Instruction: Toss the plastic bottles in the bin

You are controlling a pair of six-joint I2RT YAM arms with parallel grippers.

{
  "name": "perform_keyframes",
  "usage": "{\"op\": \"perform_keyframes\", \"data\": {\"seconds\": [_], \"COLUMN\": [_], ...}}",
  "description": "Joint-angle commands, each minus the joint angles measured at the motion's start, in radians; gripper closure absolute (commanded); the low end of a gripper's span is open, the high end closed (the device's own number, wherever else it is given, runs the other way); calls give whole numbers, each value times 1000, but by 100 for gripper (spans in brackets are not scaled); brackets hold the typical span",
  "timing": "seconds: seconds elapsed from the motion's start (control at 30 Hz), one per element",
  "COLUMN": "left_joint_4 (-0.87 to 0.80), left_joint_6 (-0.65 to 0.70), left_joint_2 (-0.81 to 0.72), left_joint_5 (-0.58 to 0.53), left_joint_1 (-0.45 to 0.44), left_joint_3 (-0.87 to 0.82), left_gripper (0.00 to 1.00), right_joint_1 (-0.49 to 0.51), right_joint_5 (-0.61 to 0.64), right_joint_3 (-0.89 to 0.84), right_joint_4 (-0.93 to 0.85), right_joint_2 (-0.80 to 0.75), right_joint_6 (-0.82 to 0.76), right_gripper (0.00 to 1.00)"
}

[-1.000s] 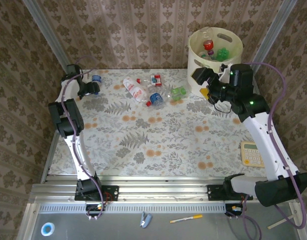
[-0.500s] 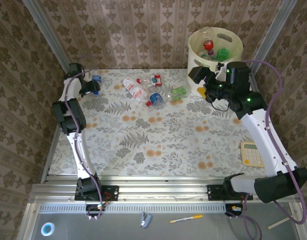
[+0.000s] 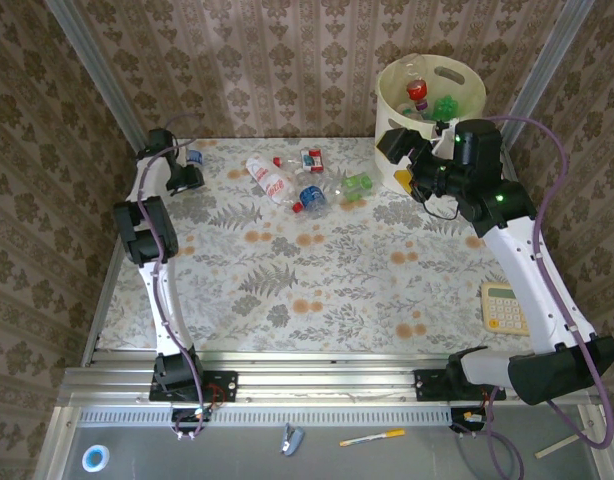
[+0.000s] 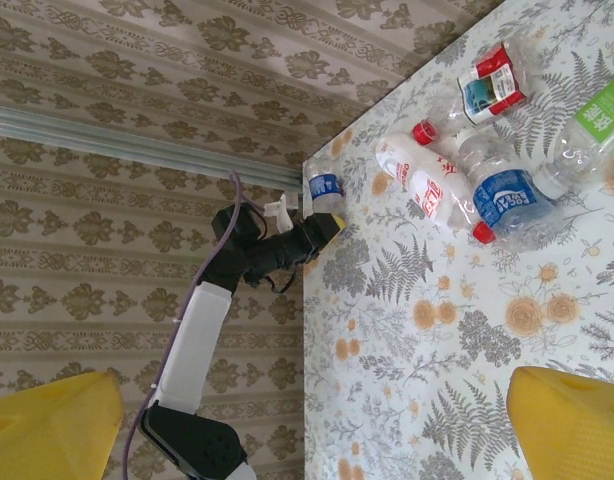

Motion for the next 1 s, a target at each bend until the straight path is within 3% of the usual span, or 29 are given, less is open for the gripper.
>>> {"op": "perform_keyframes", "data": {"seconds": [0.0,0.27,0.43,0.53,0.97], "left_joint_4": [-31,15,89,101,159], "left_joint_6": [34,75,104,113,129], "left_joint_2": [6,-92,-218,-291,-687], "left_joint_5": [9,38,75,119,182], "left_joint_1": [8,-4,-23,-37,-138], "left_joint_3": [25,-85,-228,-302,-662], "left_gripper": [64,83,89,97,100], "right_joint_1": [7,7,7,8,8], "right_joint_5": [12,8,20,38,63], "right_joint_3": [22,-39,-59,-76,-129], "right_joint_4": [-22,36,30,19,37], "right_joint_2": [-10,-34,-46,-56,-68], "right_joint_6": [-17,16,15,16,21], "right_gripper": [0,0,0,0,0]}}
